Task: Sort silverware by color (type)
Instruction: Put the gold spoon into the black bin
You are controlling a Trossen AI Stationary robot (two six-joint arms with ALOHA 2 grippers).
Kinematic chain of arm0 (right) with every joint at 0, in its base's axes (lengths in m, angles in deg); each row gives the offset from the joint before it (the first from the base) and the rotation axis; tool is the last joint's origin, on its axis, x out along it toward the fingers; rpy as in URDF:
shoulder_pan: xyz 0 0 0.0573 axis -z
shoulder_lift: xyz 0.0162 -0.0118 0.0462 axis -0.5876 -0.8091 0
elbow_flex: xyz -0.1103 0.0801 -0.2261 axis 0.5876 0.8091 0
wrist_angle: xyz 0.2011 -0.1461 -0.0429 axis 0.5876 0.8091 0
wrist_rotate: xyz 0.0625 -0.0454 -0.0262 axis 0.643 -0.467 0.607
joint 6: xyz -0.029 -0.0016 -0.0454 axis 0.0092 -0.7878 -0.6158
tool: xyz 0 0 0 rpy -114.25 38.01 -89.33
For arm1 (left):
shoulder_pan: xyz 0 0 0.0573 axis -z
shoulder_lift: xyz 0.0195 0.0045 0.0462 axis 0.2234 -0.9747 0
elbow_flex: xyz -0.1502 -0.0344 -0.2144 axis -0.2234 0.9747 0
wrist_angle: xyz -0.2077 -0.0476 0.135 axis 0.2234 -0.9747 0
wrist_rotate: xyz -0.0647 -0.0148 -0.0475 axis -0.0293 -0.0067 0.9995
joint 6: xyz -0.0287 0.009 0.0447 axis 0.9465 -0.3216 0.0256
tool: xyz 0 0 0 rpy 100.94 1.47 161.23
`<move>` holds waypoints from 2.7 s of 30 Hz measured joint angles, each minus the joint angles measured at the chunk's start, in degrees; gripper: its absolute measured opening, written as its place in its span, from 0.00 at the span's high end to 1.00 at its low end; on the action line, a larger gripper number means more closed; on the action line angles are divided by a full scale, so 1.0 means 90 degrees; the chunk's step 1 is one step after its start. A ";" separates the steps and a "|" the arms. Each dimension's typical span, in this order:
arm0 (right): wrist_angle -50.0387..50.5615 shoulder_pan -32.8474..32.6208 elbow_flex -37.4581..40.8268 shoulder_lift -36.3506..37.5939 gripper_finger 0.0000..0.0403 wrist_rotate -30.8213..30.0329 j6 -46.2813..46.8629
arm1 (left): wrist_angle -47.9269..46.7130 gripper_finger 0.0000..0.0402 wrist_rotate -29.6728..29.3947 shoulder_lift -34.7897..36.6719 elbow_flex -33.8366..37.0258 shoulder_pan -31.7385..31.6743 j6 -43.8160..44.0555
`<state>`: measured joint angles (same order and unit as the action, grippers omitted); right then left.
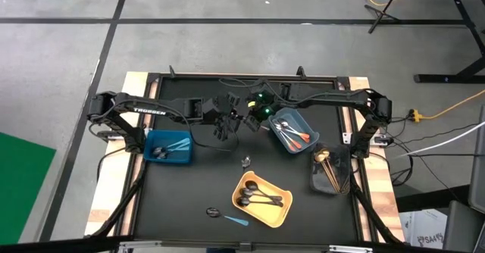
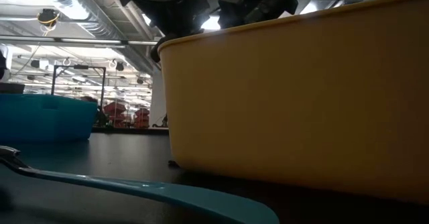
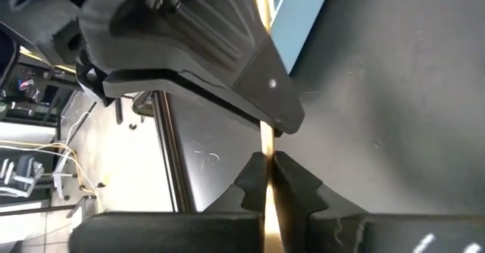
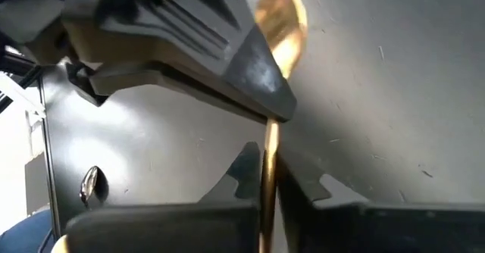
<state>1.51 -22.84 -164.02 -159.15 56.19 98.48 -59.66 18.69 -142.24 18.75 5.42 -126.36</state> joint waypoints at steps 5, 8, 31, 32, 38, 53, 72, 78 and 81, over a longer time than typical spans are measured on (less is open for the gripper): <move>0.0005 0.0000 0.0003 0.0000 0.98 0.0000 -0.0042 | -0.0011 0.97 0.0005 0.0006 0.0000 0.0007 0.0018; 0.0010 0.0000 0.0003 0.0000 0.99 0.0002 -0.0131 | -0.0016 0.94 0.0040 0.0006 0.0000 0.0008 0.0008; 0.0071 0.0000 -0.0007 0.0072 1.00 -0.0107 -0.0206 | 0.0111 0.87 -0.0954 0.0115 -0.0005 0.0405 0.0478; 0.0152 0.0005 -0.0007 0.0107 1.00 -0.0110 -0.0212 | 0.0077 0.87 -0.0980 0.0164 -0.0005 0.0424 0.0507; 0.0612 0.0109 -0.0005 0.0459 1.00 -0.0278 -0.0315 | 0.0124 0.86 -0.0971 0.0475 -0.0010 0.0632 0.0607; 0.3137 -0.0345 -0.0005 0.1947 1.00 -0.1819 0.0747 | -0.1096 0.86 -0.0879 0.1011 -0.0010 0.0713 0.2098; 0.5770 -0.4111 -0.0002 0.2361 1.00 -0.4871 0.5510 | -0.1500 0.86 0.0906 0.0977 -0.0002 0.1194 0.3999; 0.6118 -0.5299 0.0153 0.2361 1.00 -0.5382 0.6963 | -0.1498 0.86 0.1081 0.0977 -0.0002 0.1689 0.4809; 0.6117 -0.5831 0.0456 0.2361 1.00 -0.5387 0.7596 | -0.1498 0.86 0.1081 0.0977 -0.0002 0.1924 0.5010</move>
<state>56.56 -75.32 -159.91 -137.91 7.71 166.84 -73.15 28.42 -133.45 18.73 22.73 -81.26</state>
